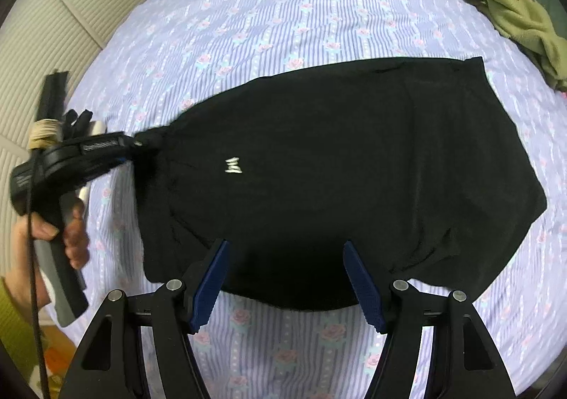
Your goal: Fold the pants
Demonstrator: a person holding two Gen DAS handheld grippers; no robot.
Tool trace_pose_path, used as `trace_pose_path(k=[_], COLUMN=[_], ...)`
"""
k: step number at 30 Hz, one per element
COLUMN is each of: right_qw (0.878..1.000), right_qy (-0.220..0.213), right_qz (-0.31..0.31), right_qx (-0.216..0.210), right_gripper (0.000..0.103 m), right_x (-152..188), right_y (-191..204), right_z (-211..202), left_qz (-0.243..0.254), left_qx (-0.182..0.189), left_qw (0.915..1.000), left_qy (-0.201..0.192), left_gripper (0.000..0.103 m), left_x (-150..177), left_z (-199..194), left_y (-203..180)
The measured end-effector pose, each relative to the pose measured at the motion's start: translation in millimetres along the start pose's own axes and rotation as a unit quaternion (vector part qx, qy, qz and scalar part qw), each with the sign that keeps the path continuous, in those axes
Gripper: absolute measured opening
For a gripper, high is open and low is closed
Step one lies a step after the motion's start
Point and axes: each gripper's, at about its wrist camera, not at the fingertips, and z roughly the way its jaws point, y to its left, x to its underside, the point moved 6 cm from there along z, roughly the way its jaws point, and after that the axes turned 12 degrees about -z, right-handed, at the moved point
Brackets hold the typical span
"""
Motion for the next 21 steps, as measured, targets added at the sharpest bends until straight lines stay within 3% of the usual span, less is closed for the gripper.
trace_pose_path(k=[2,5,7,8,10,12,15,21], right_qw=[1.0,1.0,1.0,1.0,0.999,0.999,0.999,0.998], right_qy=[-0.005,-0.002,-0.001,-0.001,-0.003,-0.009,-0.012,-0.023], right_qz=[0.003,0.012,0.018,0.023,0.028,0.03,0.021,-0.002], right_qx=[0.006,0.009,0.012,0.014,0.015,0.016,0.024,0.054], right_gripper=[0.067,0.067,0.067,0.067,0.067,0.067,0.067,0.068], right_x=[0,3,7,9,9,11,14,31], right_y=[-2,-6,-12,-15,-18,-20,-23,-40], right_z=[-2,-1,-3,-4,-7,-12,-19,-32], left_qz=[0.013,0.059,0.064,0.067,0.082,0.101,0.119,0.098], left_qx=[-0.011,-0.052,-0.061,-0.063,-0.073,-0.063,-0.056,-0.058], left_qw=[0.9997,0.9966,0.9959,0.9958,0.9931,0.9913,0.9904,0.9934], left_qy=[0.019,0.023,0.019,0.005,-0.04,-0.056,-0.042,0.005], left_gripper=[0.013,0.023,0.038,0.043,0.065,0.068,0.071,0.073], left_x=[3,5,3,2,1,8,28,79], left_z=[9,16,10,1,-26,-48,-62,-51], left_y=[2,-4,-6,-7,-9,-10,-7,-2])
